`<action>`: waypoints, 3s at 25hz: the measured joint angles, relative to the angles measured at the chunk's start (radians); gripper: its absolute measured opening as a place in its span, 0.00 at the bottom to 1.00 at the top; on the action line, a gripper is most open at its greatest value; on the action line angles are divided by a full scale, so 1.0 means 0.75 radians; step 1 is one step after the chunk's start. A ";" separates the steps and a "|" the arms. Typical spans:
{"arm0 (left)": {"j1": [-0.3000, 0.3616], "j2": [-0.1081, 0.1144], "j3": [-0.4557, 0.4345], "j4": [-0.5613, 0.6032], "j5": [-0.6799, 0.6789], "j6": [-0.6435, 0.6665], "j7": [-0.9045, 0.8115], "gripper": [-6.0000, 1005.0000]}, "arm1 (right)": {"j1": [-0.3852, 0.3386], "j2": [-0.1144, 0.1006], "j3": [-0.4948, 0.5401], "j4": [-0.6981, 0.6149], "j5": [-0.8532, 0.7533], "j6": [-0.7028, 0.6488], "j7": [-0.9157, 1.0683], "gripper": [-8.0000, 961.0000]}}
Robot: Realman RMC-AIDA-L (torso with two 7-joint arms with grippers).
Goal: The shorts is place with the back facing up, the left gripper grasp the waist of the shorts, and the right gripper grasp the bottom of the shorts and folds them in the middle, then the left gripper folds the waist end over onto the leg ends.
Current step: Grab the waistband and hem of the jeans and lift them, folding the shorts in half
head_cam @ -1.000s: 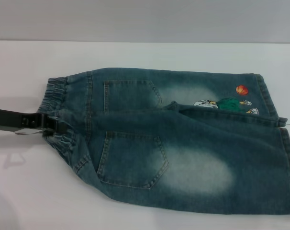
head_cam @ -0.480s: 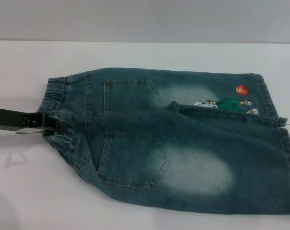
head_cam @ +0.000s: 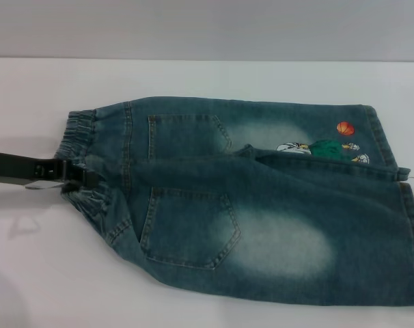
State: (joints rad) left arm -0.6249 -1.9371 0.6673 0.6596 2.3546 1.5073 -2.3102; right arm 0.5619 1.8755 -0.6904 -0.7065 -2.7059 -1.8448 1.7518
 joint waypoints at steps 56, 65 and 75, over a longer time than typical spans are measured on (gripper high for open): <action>-0.024 -0.001 0.004 -0.010 0.000 -0.046 0.004 0.11 | 0.094 0.097 -0.017 -0.047 -0.003 0.030 -0.010 0.55; -0.027 0.004 0.002 -0.010 0.000 -0.053 0.004 0.11 | 0.080 0.089 -0.018 -0.076 -0.005 0.033 -0.030 0.47; -0.031 0.003 0.001 -0.012 0.000 -0.055 0.002 0.11 | 0.079 0.089 -0.015 -0.077 -0.007 0.034 -0.054 0.08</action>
State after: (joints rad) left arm -0.6483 -1.9352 0.6683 0.6504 2.3546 1.4663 -2.3089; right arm 0.6210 1.9419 -0.7020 -0.7640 -2.7114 -1.8192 1.7111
